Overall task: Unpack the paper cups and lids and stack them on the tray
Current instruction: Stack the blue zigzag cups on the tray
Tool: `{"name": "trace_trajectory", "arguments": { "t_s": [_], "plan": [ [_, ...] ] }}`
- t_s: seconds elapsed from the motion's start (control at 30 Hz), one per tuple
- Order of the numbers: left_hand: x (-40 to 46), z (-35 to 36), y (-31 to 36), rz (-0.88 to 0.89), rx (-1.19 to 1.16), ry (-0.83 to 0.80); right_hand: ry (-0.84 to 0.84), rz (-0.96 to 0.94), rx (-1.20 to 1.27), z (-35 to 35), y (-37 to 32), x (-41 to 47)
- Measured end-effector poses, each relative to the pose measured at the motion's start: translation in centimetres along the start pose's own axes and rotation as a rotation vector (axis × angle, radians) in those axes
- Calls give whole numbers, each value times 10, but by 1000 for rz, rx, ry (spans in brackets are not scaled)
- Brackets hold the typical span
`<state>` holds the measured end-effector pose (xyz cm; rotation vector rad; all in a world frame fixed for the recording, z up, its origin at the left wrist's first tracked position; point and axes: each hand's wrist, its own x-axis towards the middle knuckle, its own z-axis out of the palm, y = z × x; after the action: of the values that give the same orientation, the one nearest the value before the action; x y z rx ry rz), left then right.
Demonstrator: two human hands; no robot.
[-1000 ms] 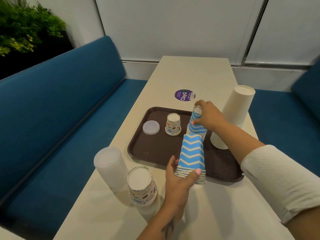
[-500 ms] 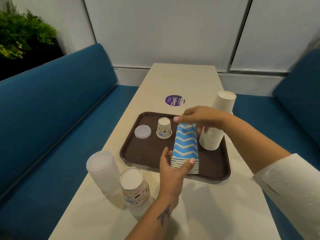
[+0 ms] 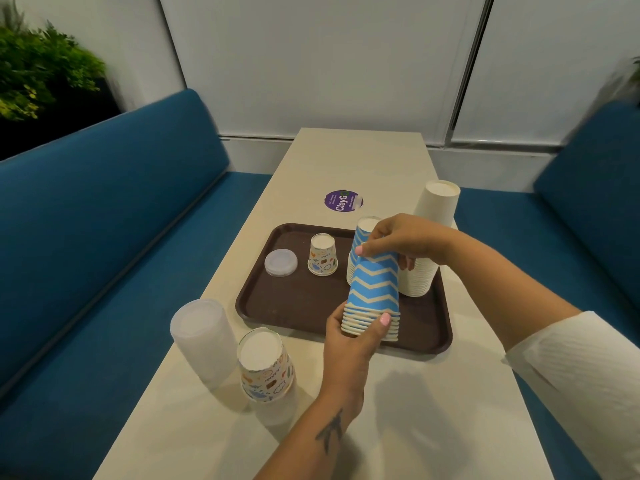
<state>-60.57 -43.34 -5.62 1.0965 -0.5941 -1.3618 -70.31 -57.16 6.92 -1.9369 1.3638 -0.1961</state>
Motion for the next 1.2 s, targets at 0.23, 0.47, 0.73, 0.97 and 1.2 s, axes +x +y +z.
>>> {"name": "trace_trajectory", "arguments": {
  "t_s": [0.23, 0.47, 0.73, 0.97, 1.2],
  "plan": [
    [-2, -4, -3, -9, 1, 36, 58, -17, 42, -9, -3, 1],
    [-5, -8, -6, -3, -38, 71, 332, -24, 125, -33, -9, 13],
    [-5, -6, -1, -9, -80, 110, 740, -116, 4, -39, -16, 34],
    [-2, -9, -3, -11, -73, 118, 785, -167, -216, -24, -13, 51],
    [3, -13, -4, -9, -51, 138, 599, -82, -356, -5, 3, 72]
  ]
}}
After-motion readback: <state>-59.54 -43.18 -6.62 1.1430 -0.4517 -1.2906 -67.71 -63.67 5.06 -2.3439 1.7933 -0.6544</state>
